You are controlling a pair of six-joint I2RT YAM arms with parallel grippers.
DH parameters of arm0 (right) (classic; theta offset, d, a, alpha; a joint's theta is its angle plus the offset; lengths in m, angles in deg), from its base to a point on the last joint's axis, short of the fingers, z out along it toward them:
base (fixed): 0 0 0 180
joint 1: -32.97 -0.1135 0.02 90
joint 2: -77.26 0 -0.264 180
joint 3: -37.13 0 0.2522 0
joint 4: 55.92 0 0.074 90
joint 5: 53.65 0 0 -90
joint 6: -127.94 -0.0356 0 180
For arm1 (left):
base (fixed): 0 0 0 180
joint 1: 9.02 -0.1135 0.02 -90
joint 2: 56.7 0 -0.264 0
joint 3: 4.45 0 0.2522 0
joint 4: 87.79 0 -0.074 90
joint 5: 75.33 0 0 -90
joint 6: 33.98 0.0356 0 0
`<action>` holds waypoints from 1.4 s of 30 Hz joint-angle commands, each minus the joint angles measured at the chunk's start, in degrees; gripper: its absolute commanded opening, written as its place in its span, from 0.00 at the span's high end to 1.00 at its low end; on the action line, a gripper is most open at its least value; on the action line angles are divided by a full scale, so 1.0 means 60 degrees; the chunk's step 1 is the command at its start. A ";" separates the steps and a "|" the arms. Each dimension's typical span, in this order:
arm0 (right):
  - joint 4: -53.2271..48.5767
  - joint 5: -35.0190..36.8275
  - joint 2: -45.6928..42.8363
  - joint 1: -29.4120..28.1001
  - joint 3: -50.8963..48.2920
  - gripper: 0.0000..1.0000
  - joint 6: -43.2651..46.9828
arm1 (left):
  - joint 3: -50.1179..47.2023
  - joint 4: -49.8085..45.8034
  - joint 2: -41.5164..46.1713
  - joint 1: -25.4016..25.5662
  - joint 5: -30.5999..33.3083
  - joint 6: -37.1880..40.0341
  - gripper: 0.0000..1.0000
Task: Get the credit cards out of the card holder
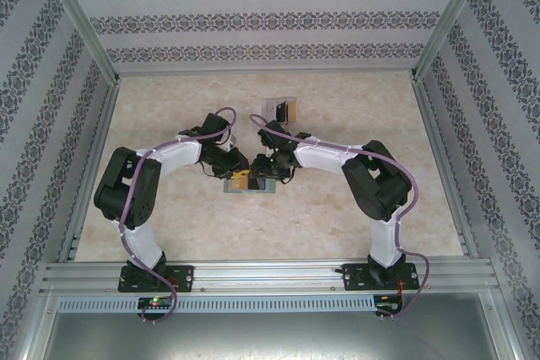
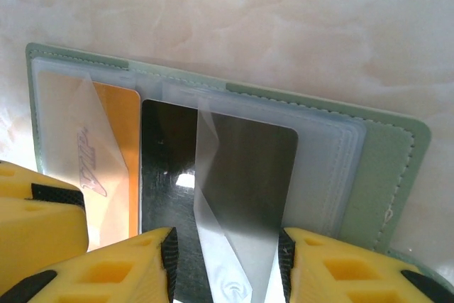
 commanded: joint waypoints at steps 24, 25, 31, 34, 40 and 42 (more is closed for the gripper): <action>-0.0391 0.0216 0.0521 -0.0053 0.0048 0.64 0.0248 | -0.0267 0.1182 -0.0649 0.0126 -0.1031 -0.0261 0.77; -0.0411 0.0212 0.0518 -0.0045 0.0044 0.64 0.0248 | -0.0269 0.1190 -0.0638 0.0123 -0.1063 -0.0248 0.77; -0.0410 0.0224 0.0533 -0.0053 0.0026 0.64 0.0241 | -0.0313 0.1465 -0.0610 0.0114 -0.1306 -0.0335 0.77; -0.0413 0.0235 0.0537 -0.0061 -0.0001 0.64 0.0239 | -0.0399 0.1635 -0.0576 0.0114 -0.1427 -0.0383 0.78; -0.0428 0.0252 0.0529 -0.0059 -0.0032 0.68 0.0230 | -0.0570 0.1924 -0.0466 0.0112 -0.1589 -0.0463 0.82; -0.0428 0.0292 0.0522 -0.0066 -0.0047 0.69 0.0219 | -0.0626 0.1929 -0.0387 0.0086 -0.1551 -0.0439 0.84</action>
